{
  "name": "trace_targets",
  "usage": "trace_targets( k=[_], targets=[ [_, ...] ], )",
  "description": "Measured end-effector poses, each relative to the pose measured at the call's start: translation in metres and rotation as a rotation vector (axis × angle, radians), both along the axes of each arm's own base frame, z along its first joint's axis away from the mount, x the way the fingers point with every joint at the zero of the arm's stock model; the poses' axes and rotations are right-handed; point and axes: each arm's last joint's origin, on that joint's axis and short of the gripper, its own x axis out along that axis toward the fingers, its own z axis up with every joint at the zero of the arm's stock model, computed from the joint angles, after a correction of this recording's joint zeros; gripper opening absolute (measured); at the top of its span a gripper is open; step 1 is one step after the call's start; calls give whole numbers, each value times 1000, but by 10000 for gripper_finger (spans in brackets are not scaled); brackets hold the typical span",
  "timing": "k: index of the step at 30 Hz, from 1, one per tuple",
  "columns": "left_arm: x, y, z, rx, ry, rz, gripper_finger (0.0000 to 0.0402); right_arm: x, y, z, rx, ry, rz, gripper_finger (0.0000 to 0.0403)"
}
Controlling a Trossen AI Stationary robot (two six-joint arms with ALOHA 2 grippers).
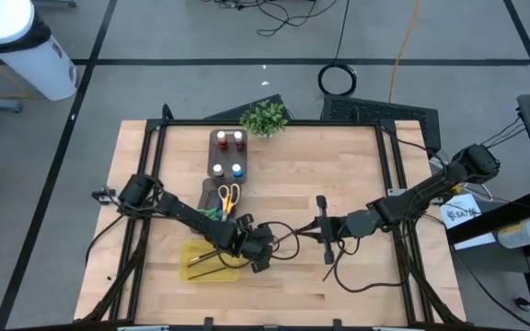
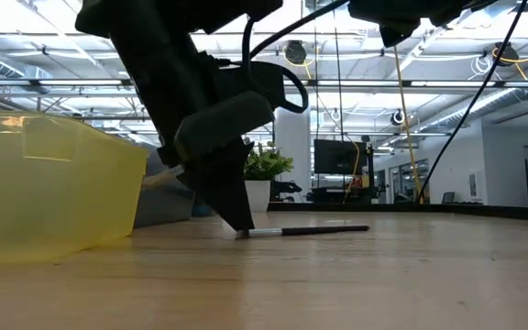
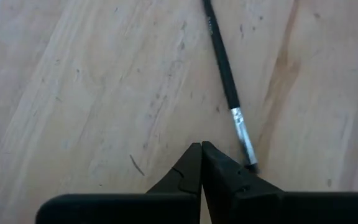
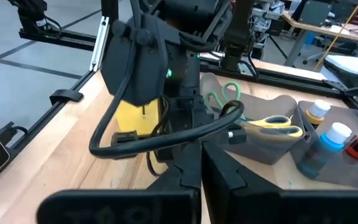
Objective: Pick & Place Paint Supplies
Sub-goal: Put the black paint brush into the yellow bin
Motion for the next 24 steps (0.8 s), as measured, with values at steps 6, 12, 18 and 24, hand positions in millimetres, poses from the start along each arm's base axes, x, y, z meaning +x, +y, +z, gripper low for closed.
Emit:
trace_targets(
  k=[6,12,18,24],
  targets=[
    [0,0,-1,13,-3,7,9,0,0,0,2,0,0,0],
    [2,-4,8,-40,-20,-12,5,0,0,0,1,3,0,0],
    [10,-29,24,-160,-147,-144,9,0,0,0,0,5,0,0],
    [7,-25,20,-105,-117,-65,10,0,0,0,1,4,0,0]
  ],
)
